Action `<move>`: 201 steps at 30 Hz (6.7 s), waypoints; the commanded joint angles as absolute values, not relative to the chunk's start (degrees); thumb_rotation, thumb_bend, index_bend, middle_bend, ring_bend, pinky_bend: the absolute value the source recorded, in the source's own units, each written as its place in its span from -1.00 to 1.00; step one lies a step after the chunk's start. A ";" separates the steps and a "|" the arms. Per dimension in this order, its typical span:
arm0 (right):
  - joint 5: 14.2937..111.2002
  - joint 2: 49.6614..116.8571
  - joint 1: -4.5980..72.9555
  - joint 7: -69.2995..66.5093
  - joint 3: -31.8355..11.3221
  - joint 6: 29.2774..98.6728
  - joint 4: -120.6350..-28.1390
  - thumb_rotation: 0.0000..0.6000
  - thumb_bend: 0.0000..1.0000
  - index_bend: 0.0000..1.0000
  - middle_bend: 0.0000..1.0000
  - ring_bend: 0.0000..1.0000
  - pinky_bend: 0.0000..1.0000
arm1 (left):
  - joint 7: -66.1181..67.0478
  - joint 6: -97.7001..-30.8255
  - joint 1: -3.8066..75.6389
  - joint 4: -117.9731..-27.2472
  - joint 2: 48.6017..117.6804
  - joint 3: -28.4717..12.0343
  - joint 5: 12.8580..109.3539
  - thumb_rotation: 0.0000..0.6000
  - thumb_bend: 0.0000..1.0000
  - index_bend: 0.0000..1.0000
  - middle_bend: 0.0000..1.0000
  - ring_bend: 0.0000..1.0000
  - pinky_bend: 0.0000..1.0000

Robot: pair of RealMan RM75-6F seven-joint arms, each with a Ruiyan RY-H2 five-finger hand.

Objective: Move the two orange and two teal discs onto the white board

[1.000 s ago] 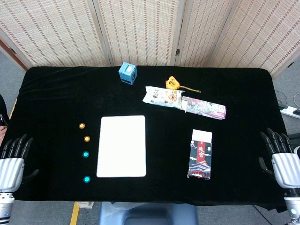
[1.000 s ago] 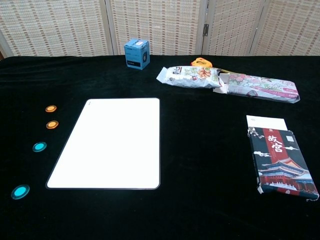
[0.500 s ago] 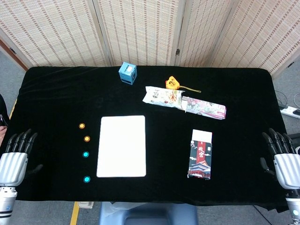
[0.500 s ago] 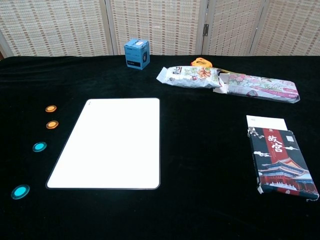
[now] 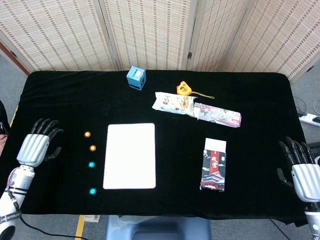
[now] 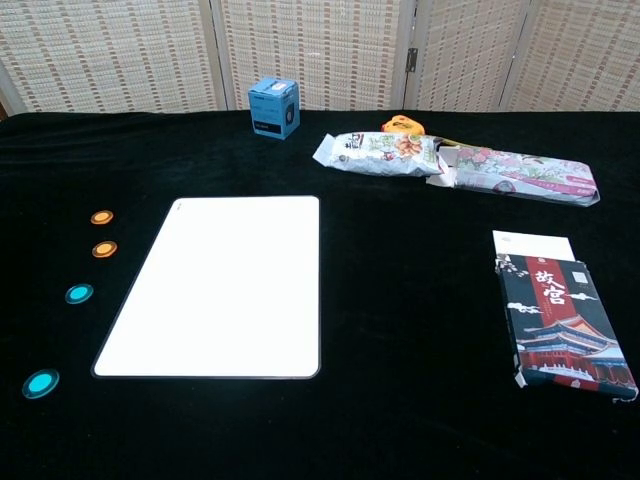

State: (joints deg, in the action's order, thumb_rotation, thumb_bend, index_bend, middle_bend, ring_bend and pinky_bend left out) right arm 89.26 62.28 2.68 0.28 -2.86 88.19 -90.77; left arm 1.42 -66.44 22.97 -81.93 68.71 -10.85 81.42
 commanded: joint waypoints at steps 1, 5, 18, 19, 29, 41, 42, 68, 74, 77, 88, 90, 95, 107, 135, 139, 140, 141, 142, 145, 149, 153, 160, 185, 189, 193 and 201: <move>89.24 62.14 2.64 0.23 -2.84 88.18 -90.89 1.00 -0.05 -1.00 -1.00 -1.00 -1.00 | 1.09 -61.75 27.00 -77.75 71.80 -12.22 78.84 1.00 -0.17 -0.27 -0.66 -0.79 -1.00; 89.35 61.90 2.73 0.28 -2.83 88.06 -91.21 1.00 -0.05 -1.00 -1.00 -1.00 -1.00 | 1.74 -57.45 30.30 -73.63 74.80 -12.68 76.58 1.00 -0.17 -0.20 -0.67 -0.93 -1.00; 89.06 61.42 3.24 0.42 -2.94 87.04 -91.80 1.00 -0.05 -1.00 -1.00 -1.00 -1.00 | 3.09 -47.71 37.02 -60.65 83.19 -12.40 70.90 1.00 -0.17 -0.15 -0.80 -1.00 -1.00; 88.97 61.42 3.28 0.44 -2.94 86.92 -91.82 1.00 -0.05 -1.00 -1.00 -0.99 -1.00 | 3.60 -47.17 37.40 -59.70 83.87 -12.22 70.54 1.00 -0.18 -0.15 -0.80 -1.00 -1.00; 88.69 61.28 3.46 0.82 -3.01 86.55 -92.27 1.00 -0.05 -1.00 -1.00 -0.99 -1.00 | 5.18 -43.49 39.67 -54.67 87.79 -11.62 67.71 1.00 -0.32 -0.16 -0.80 -1.00 -1.00; 88.43 61.39 3.33 0.91 -2.98 86.61 -92.38 1.00 -0.05 -1.00 -1.00 -0.99 -1.00 | 7.70 -39.83 41.78 -50.62 90.58 -11.37 64.60 1.00 -0.31 -0.14 -0.80 -1.00 -1.00; 88.35 61.41 3.31 0.92 -2.96 86.57 -92.35 1.00 -0.05 -1.00 -1.00 -0.99 -1.00 | 7.86 -39.62 41.87 -50.37 90.72 -11.34 64.38 1.00 -0.31 -0.14 -0.80 -1.00 -1.00; 87.20 61.65 2.73 0.44 -3.02 86.61 -91.85 1.00 -0.05 -1.00 -1.00 -1.00 -1.00 | 8.31 -36.33 44.09 -44.70 94.56 -11.75 61.31 1.00 -0.30 -0.09 -0.80 -1.00 -1.00; 87.05 61.72 2.72 0.24 -3.09 86.54 -91.65 1.00 -0.05 -1.00 -1.00 -1.00 -1.00 | 8.11 -36.07 44.13 -44.02 95.02 -11.68 61.09 1.00 -0.30 -0.04 -0.80 -1.00 -1.00; 87.03 61.73 2.73 0.26 -3.13 86.51 -91.65 1.00 -0.05 -1.00 -1.00 -1.00 -1.00 | 7.38 -36.27 44.04 -43.93 95.19 -11.65 61.41 1.00 -0.30 0.01 -0.80 -1.00 -1.00; 87.00 61.73 2.85 0.52 -3.24 86.37 -91.85 1.00 -0.05 -1.00 -1.00 -1.00 -1.00 | 5.58 -38.36 44.03 -46.54 93.71 -11.34 64.09 1.00 -0.26 0.04 -0.80 -1.00 -1.00; 87.05 61.68 2.87 0.60 -3.26 86.40 -91.95 1.00 -0.05 -1.00 -1.00 -1.00 -1.00 | 5.17 -39.10 44.19 -48.11 93.08 -11.62 64.57 1.00 -0.25 0.04 -0.80 -1.00 -1.00; 87.15 61.53 2.75 0.70 -3.25 86.63 -92.22 1.00 -0.05 -1.00 -1.00 -1.00 -1.00 | 5.89 -40.62 45.23 -52.82 91.36 -11.92 66.08 1.00 -0.25 0.04 -0.80 -1.00 -1.00; 86.84 61.60 2.27 -0.11 -3.12 86.91 -91.79 1.00 -0.05 -1.00 -1.00 -1.00 -1.00 | 12.45 -37.95 49.95 -62.97 89.92 -12.46 63.67 1.00 -0.25 0.01 -0.80 -1.00 -1.00; 88.68 62.20 2.95 -1.31 -3.01 86.62 -91.32 1.00 -0.05 -1.00 -1.00 -1.00 -1.00 | 16.69 -47.20 43.46 -74.62 80.14 -3.85 64.87 1.00 -0.26 -0.12 -0.88 -1.00 -1.00; 88.89 62.06 3.30 -1.14 -3.09 86.36 -91.55 1.00 -0.05 -1.00 -1.00 -1.00 -1.00 | 14.97 -48.41 41.90 -73.86 80.49 -2.55 67.09 1.00 -0.26 -0.12 -0.88 -1.00 -1.00; 88.92 62.04 3.36 -1.09 -3.09 86.29 -91.60 1.00 -0.05 -1.00 -1.00 -1.00 -1.00 | 14.59 -48.64 41.60 -73.49 80.71 -2.32 67.54 1.00 -0.25 -0.12 -0.88 -1.00 -1.00; 88.95 62.03 3.43 -1.01 -3.08 86.21 -91.67 1.00 -0.05 -1.00 -1.00 -1.00 -1.00 | 14.07 -48.75 41.30 -72.97 81.02 -2.11 67.97 1.00 -0.25 -0.12 -0.88 -1.00 -1.00; 88.97 62.02 3.49 -0.95 -3.07 86.15 -91.73 1.00 -0.05 -1.00 -1.00 -1.00 -1.00 | 13.53 -48.77 41.09 -72.39 81.38 -2.02 68.30 1.00 -0.26 -0.12 -0.88 -1.00 -1.00; 89.02 62.01 3.56 -0.80 -3.05 86.12 -91.89 1.00 -0.05 -1.00 -1.00 -1.00 -1.00 | 12.40 -48.69 40.91 -70.73 82.34 -2.10 68.95 1.00 -0.26 -0.12 -0.87 -1.00 -1.00; 88.91 61.88 3.44 -0.56 -3.01 86.29 -92.17 1.00 -0.05 -1.00 -1.00 -1.00 -1.00 | 11.28 -47.95 40.97 -68.19 83.58 -2.47 69.19 1.00 -0.26 -0.12 -0.87 -1.00 -1.00; 88.75 61.79 3.25 -0.42 -2.97 86.51 -92.36 1.00 -0.05 -1.00 -1.00 -1.00 -1.00 | 10.25 -46.84 41.02 -66.19 84.46 -2.92 68.81 1.00 -0.26 -0.12 -0.87 -1.00 -1.00; 88.41 61.78 3.03 -0.46 -2.89 86.58 -92.37 1.00 -0.05 -1.00 -1.00 -1.00 -1.00 | 9.09 -45.69 40.75 -63.99 85.37 -2.99 68.99 1.00 -0.26 -0.11 -0.87 -1.00 -1.00; 88.24 61.66 3.11 0.06 -2.91 86.48 -92.88 1.00 -0.05 -1.00 -1.00 -1.00 -1.00 | 7.68 -44.67 40.56 -61.72 87.22 -3.86 70.29 1.00 -0.21 0.01 -0.80 -1.00 -1.00; 88.17 61.54 3.09 0.20 -2.97 86.55 -93.02 1.00 -0.05 -1.00 -1.00 -1.00 -1.00 | 6.74 -45.24 40.54 -62.85 86.41 -4.24 70.99 1.00 -0.20 0.03 -0.79 -1.00 -1.00; 88.20 61.53 3.19 0.30 -3.01 86.46 -93.06 1.00 -0.05 -1.00 -1.00 -1.00 -1.00 | 4.97 -45.30 41.17 -65.78 84.66 -5.44 71.47 1.00 -0.19 0.03 -0.79 -1.00 -1.00; 87.84 61.59 3.44 0.15 -3.07 85.87 -92.81 1.00 -0.05 -1.00 -1.00 -1.00 -1.00 | 5.16 -42.73 45.29 -70.51 83.32 -8.98 70.23 1.00 -0.19 0.01 -0.79 -1.00 -1.00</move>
